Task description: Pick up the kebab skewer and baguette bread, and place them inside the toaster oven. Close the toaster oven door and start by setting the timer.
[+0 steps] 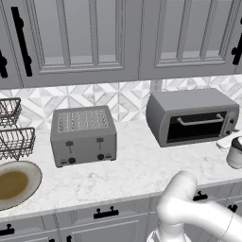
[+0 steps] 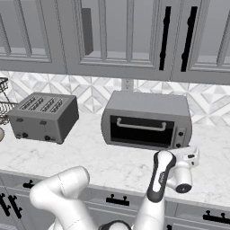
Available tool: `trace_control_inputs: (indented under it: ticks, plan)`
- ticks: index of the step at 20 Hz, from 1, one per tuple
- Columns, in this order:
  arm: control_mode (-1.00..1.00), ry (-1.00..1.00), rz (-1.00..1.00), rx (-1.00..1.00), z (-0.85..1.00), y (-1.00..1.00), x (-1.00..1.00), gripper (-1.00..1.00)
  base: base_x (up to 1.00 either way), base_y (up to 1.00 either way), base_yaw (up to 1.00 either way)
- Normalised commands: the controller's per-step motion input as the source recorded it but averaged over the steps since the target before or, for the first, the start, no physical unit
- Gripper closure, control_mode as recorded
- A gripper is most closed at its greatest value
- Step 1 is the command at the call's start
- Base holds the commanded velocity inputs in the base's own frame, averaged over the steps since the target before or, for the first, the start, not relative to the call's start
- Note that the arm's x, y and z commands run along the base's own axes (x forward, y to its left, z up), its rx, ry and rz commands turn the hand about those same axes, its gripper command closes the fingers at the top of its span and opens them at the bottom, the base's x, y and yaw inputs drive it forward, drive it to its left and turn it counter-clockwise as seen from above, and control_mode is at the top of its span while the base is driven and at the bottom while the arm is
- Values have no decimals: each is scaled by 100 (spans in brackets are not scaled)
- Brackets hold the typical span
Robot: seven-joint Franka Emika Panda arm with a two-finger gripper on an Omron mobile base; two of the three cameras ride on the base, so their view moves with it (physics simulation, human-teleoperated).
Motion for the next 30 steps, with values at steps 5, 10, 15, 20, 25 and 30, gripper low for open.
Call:
trace_control_inputs:
  ticks: [5,10,15,20,25,30]
  plan:
    - [-100,-3,-2,0,-4,-6,0,-100,0,0,0]
    - [-100,-5,-3,0,0,0,0,-100,0,0,0]
    - [-100,-5,-3,0,5,0,0,-100,0,0,0]
    - [-100,-2,-1,0,5,0,0,-100,0,0,0]
    - [-100,-1,-1,0,0,0,-2,-100,0,0,0]
    - [-100,-1,-1,0,0,0,0,-100,0,0,0]
